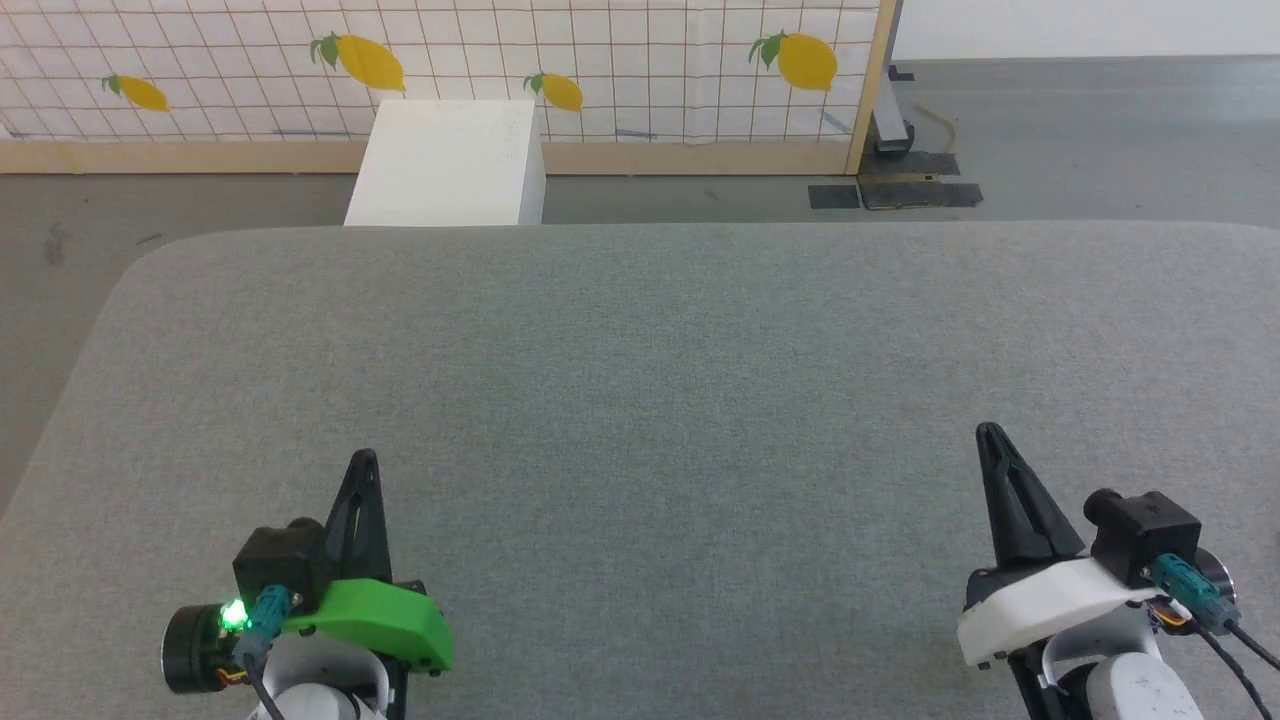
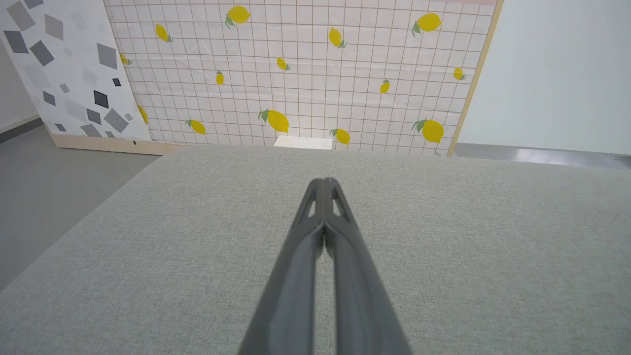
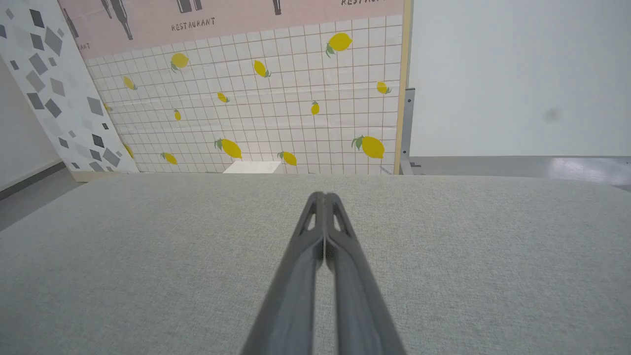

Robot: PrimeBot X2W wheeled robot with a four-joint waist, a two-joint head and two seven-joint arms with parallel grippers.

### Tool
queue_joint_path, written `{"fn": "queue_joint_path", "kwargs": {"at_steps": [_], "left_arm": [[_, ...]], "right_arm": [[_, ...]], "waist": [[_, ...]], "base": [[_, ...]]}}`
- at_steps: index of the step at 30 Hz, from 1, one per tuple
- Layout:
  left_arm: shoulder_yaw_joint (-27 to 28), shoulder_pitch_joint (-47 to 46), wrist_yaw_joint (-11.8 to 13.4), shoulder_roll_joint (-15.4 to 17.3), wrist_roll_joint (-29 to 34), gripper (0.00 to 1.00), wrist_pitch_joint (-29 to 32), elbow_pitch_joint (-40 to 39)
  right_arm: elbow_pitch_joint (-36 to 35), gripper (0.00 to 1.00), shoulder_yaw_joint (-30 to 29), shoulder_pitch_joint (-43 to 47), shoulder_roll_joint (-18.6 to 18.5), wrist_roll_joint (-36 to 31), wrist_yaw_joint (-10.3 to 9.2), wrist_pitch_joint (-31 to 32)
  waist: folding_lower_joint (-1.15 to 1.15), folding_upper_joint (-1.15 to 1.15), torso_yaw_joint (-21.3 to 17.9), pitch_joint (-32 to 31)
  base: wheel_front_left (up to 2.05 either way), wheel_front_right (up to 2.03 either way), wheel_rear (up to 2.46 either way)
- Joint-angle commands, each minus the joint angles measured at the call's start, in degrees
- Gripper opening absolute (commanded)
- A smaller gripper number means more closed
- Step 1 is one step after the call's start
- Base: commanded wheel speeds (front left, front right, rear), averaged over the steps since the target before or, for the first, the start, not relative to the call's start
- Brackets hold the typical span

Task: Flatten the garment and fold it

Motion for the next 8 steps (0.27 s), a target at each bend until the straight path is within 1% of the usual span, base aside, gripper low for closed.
{"fn": "queue_joint_path", "kwargs": {"at_steps": [1, 8], "left_arm": [[0.2, 0.7, -0.3, -0.1, 0.5, 0.00, 0.5, -0.4], [0.2, 0.9, -0.3, -0.1, 1.0, 0.00, 1.3, -0.9]], "right_arm": [[-0.6, 0.00, 0.0, 0.7, 0.0, -0.6, -0.03, 0.4], [-1.4, 0.00, 0.0, 1.0, 0.0, -1.2, -0.03, 1.2]], "waist": [[0.00, 0.00, 0.0, 0.0], [0.00, 0.00, 0.1, -0.1]], "base": [[0.00, 0.00, 0.00], [0.00, 0.00, 0.00]]}}
